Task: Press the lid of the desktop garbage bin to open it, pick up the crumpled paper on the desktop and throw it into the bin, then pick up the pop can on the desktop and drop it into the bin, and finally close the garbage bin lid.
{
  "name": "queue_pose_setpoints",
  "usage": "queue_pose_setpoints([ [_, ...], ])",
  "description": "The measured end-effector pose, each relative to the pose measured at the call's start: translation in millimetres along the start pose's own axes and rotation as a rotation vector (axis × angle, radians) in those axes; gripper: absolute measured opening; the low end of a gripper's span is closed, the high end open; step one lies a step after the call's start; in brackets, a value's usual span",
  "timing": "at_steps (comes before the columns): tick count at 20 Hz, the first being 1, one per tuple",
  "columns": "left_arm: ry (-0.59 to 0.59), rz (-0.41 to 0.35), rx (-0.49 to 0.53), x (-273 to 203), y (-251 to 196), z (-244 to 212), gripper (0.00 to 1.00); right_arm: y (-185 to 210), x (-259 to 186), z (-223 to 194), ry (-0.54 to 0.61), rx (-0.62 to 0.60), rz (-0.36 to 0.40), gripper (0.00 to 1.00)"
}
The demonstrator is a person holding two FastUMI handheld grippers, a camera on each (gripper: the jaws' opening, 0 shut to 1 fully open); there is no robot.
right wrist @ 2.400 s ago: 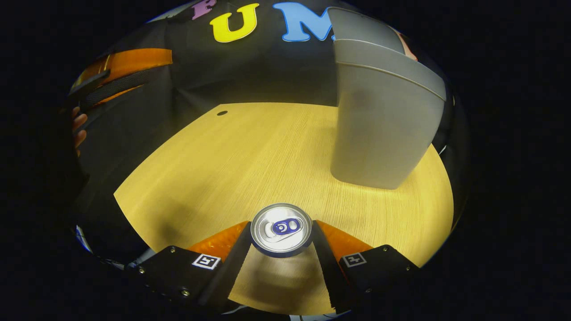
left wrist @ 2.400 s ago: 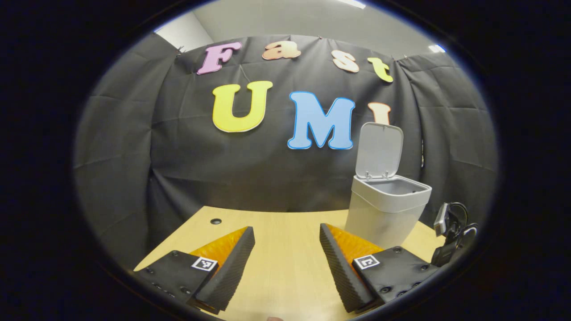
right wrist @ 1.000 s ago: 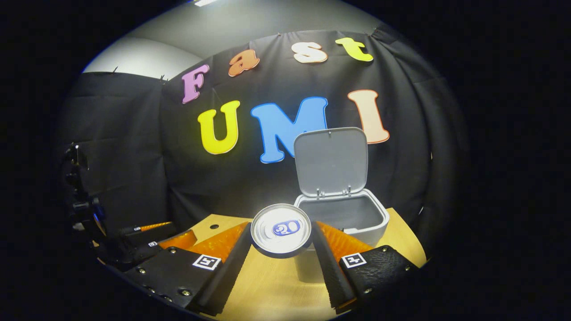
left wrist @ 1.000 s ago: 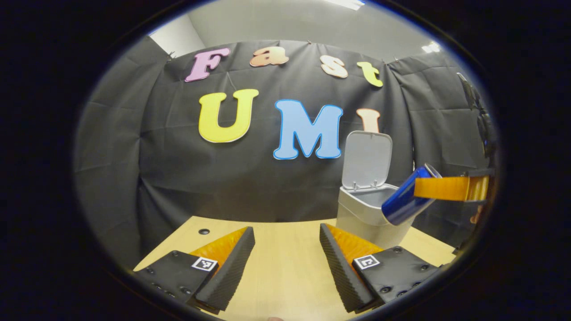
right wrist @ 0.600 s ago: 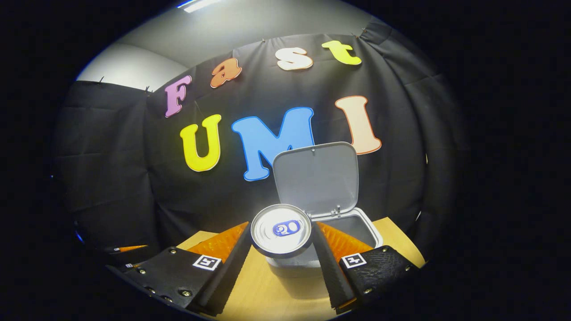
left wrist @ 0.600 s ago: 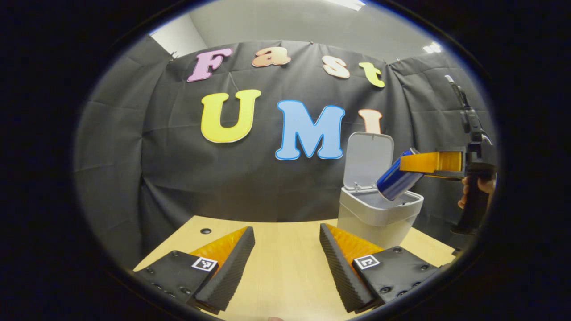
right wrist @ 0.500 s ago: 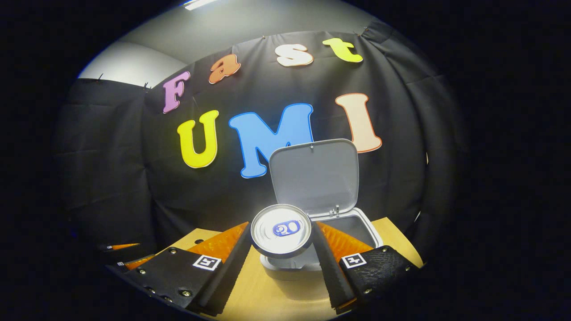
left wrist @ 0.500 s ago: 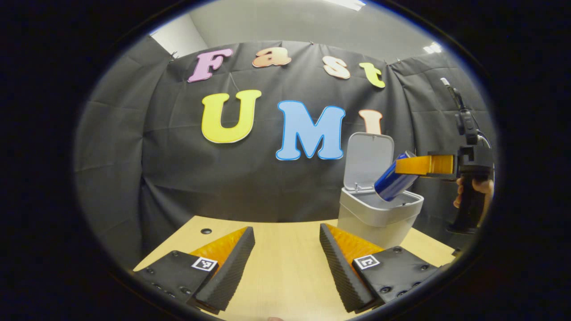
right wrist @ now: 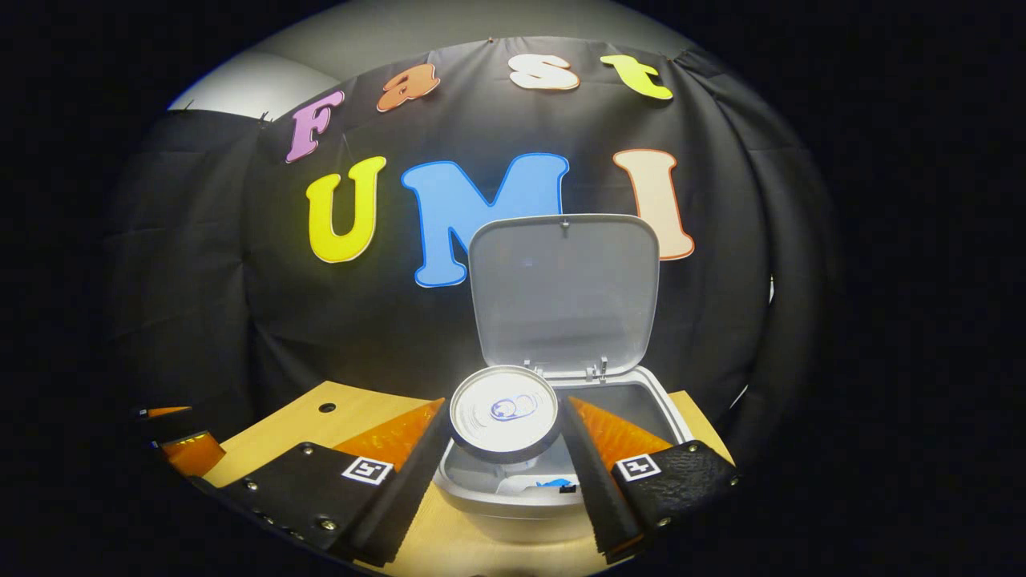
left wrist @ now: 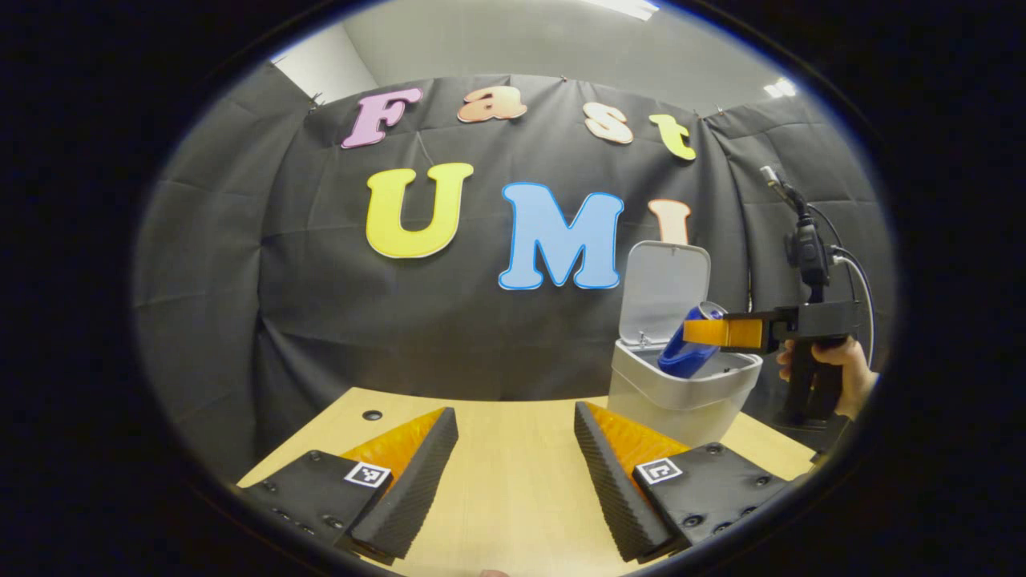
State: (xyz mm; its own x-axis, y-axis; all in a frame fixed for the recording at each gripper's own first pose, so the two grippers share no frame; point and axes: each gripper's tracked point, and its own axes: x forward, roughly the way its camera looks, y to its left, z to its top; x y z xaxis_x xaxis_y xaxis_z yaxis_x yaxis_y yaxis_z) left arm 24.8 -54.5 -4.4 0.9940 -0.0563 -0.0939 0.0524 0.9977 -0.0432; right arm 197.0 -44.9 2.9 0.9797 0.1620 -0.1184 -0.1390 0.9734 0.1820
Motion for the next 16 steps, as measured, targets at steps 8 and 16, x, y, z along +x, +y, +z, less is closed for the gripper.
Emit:
queue_pose_setpoints([
  [8, -0.003, -0.002, -0.001, 1.9, -3.5, 1.7, 0.95, -6.6, -13.9, 16.1, -0.049, 0.005, -0.019, 0.89],
  [16, -0.018, -0.019, -0.007, 0.3, -10.3, 7.9, 0.96, -17.5, -22.9, 55.0, -0.110, -0.021, -0.072, 0.90],
])
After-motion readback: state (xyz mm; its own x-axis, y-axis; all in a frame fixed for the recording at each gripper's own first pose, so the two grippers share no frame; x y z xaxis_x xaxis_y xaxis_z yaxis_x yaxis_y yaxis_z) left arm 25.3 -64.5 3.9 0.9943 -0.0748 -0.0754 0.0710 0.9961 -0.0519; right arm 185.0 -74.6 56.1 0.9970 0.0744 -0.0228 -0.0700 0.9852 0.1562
